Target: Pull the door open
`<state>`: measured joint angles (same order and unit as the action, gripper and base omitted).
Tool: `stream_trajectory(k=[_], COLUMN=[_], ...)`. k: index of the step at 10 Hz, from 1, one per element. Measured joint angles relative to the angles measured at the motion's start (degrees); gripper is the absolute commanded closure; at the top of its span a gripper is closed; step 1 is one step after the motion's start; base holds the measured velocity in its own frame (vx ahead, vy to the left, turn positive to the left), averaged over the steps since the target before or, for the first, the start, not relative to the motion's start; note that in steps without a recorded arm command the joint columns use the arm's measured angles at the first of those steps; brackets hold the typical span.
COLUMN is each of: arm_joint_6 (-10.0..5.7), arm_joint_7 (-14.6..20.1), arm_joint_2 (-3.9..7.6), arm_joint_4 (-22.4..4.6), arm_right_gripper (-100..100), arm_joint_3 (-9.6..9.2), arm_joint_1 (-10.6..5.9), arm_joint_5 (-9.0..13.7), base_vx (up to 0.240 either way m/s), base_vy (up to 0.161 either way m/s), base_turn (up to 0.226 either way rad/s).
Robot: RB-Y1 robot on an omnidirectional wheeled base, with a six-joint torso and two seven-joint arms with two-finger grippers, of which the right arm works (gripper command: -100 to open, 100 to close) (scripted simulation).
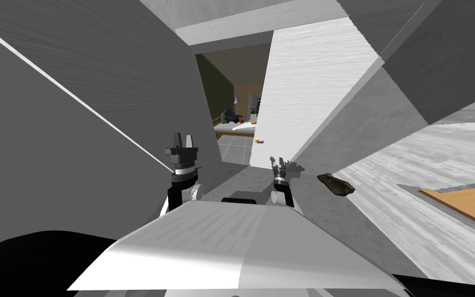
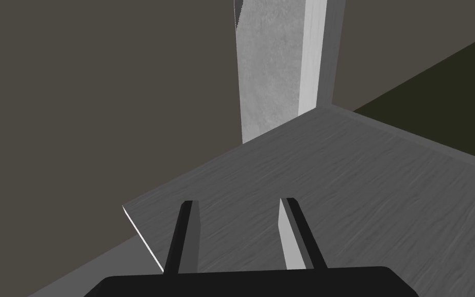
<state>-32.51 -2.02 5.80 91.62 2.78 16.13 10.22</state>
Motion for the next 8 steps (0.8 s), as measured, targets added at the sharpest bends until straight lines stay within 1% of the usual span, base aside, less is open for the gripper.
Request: stream_trajectory(k=[1, 3, 4, 5, 7, 8], arm_joint_6=[-0.55, -1.06, -1.39, -1.8, -2.95, -3.18], arm_joint_7=[-0.1, -0.6, -0.7, -0.9, -1.1, -1.3], arm_joint_2=[0.18, 0.25, 0.5, 0.55, 0.88, 1.02], arm_joint_4=[-1.7, -4.7, -6.2, -7.7, -11.4, -12.7], arm_right_gripper=[-100, -100, -100, -100, -100, -100], arm_joint_3=[0.16, 0.48, 0.69, 0.81, 1.16, 1.34], arm_joint_1=[-0.63, -2.16, -2.81, -3.34, -4.9, -5.46], arm_joint_5=[0.3, 1.0, 1.4, 1.7, 2.4, 2.8], base_vx=[0.093, 0.101, 0.106, 0.09, 0.089, 0.11], base_vy=[-0.021, -0.012, -0.027, -0.017, -0.015, -0.021], base_turn=[0.086, 0.086, 0.066, 0.089, 0.084, 0.082])
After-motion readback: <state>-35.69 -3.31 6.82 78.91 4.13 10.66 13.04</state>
